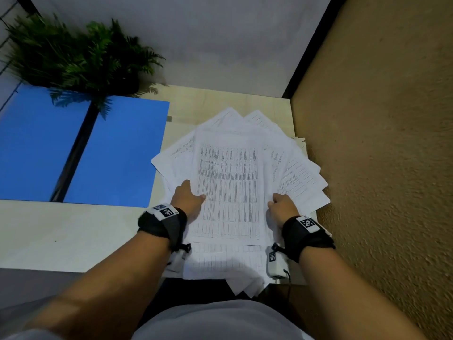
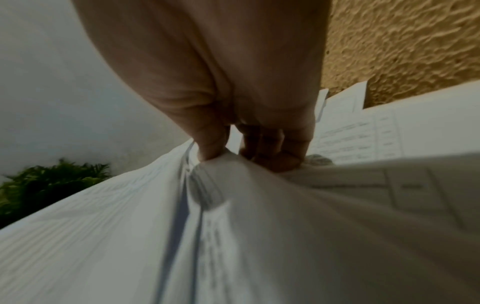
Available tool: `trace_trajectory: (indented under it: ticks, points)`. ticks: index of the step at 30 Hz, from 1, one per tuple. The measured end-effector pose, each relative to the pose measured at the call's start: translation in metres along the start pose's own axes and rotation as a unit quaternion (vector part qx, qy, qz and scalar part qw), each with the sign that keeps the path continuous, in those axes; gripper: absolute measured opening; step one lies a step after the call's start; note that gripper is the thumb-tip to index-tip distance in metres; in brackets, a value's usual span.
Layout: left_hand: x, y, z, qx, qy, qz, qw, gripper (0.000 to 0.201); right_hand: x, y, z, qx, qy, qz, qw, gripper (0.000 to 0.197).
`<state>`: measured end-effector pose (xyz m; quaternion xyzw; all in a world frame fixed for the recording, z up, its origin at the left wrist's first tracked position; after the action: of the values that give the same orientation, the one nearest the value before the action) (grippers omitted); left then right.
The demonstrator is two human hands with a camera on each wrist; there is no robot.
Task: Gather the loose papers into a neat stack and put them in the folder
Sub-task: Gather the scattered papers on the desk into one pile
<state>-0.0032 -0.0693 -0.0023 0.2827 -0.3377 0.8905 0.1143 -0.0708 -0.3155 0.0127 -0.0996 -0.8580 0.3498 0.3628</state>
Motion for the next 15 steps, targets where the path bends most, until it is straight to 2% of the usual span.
trace_trajectory:
  ticks: [2, 4, 5, 7, 9, 10, 12, 13, 14, 15]
  points:
    - [0.007, 0.008, 0.0, -0.024, -0.036, 0.059, 0.997, 0.059, 0.0, 0.009, -0.002, -0.016, -0.024, -0.01, 1.0, 0.037]
    - [0.016, 0.014, 0.002, -0.011, -0.052, 0.098, 0.994, 0.064, 0.007, 0.014, -0.006, -0.041, -0.02, -0.013, 0.999, 0.022]
    - [0.018, 0.018, 0.001, 0.026, -0.056, 0.102, 0.993, 0.066, 0.009, 0.017, -0.006, -0.058, -0.022, -0.009, 0.998, 0.019]
    - [0.021, 0.024, 0.0, 0.12, -0.056, 0.093, 0.987, 0.066, 0.013, 0.021, -0.004, -0.078, -0.041, -0.014, 0.996, 0.027]
    - [0.021, 0.023, -0.003, 0.137, -0.049, 0.072, 0.987, 0.058, 0.014, 0.022, -0.003, -0.151, -0.049, -0.018, 0.987, 0.023]
    - [0.021, 0.02, -0.005, 0.114, -0.043, 0.064, 0.991, 0.051, 0.015, 0.02, -0.004, -0.212, -0.041, -0.003, 0.976, 0.032]
    - [0.019, 0.013, -0.011, 0.09, -0.016, 0.06, 0.994, 0.032, 0.012, 0.014, -0.005, -0.345, 0.0, 0.059, 0.937, 0.054]
    - [0.018, 0.01, -0.015, 0.093, -0.001, 0.057, 0.994, 0.025, 0.006, 0.01, -0.004, -0.381, 0.023, 0.086, 0.92, 0.058]
    - [0.019, 0.008, -0.017, 0.101, 0.01, 0.055, 0.993, 0.021, 0.0, 0.007, -0.002, -0.386, 0.037, 0.092, 0.917, 0.054]
    - [0.019, 0.006, -0.02, 0.107, 0.016, 0.055, 0.993, 0.021, -0.004, 0.006, 0.0, -0.361, 0.042, 0.083, 0.928, 0.044]
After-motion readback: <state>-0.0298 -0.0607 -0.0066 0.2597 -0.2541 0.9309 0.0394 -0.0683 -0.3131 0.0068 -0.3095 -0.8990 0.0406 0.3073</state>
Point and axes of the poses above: each hand's wrist, its own x-axis away from the middle knuckle, its own y-axis out of the palm, z = x × y, the point moved 2 cm from there along -x, towards the middle knuckle, and after that the axes turned 2 degrees about -x, right-handed, at the moved point
